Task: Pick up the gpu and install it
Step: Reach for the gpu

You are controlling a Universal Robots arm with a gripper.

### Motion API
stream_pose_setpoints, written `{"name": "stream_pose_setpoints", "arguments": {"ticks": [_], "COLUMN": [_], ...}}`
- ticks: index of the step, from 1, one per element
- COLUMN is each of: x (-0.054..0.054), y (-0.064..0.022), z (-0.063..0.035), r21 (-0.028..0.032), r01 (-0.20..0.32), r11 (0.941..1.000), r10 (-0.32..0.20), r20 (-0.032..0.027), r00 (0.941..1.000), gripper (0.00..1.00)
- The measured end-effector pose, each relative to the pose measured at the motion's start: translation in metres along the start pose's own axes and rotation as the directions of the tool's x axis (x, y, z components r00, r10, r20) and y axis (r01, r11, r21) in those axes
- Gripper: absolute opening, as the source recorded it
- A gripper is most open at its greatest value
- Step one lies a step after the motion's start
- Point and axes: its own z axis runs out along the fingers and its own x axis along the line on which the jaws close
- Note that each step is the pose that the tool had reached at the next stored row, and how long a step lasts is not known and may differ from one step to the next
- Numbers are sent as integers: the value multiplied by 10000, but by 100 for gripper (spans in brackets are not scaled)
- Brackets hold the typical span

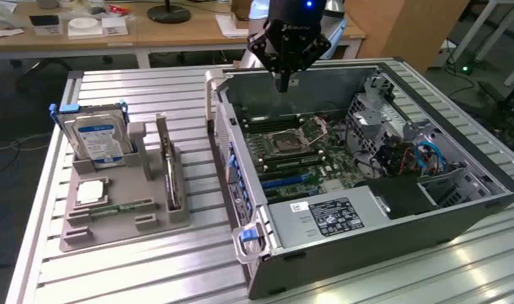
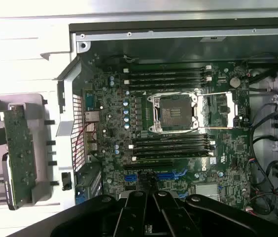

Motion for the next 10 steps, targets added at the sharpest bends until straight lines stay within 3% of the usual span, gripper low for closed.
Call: {"name": "stream_pose_setpoints", "arguments": {"ticks": [10], "x": [51], "y": [-4], "z": [-2], "r21": [1], "r01": [0], "r11": [10000], "r10": [0], "r20": [-1], "r00": [10000], "gripper": [10]}}
